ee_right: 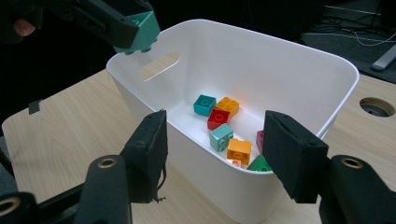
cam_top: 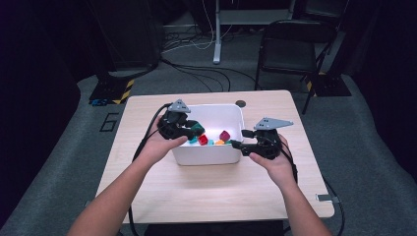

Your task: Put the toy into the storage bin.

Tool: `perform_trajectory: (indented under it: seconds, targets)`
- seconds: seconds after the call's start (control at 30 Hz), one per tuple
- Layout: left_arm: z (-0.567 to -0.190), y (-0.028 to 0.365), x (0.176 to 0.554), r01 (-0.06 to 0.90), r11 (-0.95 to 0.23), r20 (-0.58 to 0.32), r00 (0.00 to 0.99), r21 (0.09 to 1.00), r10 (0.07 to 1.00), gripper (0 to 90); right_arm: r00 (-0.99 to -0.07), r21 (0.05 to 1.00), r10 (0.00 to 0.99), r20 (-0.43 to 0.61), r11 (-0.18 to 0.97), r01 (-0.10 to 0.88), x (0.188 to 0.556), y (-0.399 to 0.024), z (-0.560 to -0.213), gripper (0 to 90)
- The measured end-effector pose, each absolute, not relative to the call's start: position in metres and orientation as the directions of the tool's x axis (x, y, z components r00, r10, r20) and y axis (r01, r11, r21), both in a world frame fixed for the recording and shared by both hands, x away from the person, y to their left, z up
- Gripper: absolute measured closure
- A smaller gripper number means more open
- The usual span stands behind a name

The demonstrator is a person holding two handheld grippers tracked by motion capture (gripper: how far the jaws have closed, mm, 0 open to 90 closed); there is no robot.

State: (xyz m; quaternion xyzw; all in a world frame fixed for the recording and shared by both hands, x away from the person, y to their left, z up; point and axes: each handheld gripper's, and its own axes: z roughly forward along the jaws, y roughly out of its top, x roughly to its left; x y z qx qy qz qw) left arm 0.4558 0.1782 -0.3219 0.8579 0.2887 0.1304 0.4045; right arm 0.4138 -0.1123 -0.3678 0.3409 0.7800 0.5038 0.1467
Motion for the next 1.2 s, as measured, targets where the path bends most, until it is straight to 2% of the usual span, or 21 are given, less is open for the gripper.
perform_trajectory:
  seconds: [0.77, 1.2]
  targets:
    - [-0.336, 0.155, 0.518, 0.456, -0.471, -0.032, 0.744, 0.755, 0.667, 58.5, -0.724, 0.890, 0.682, 0.107, 0.258, 0.375, 0.413, -0.114, -0.365, 40.2]
    - [-0.345, 0.145, 0.545, 0.458, -0.485, -0.030, 0.749, 0.745, 0.662, 58.5, -0.724, 0.893, 0.681, 0.107, 0.255, 0.371, 0.413, -0.115, -0.365, 40.2]
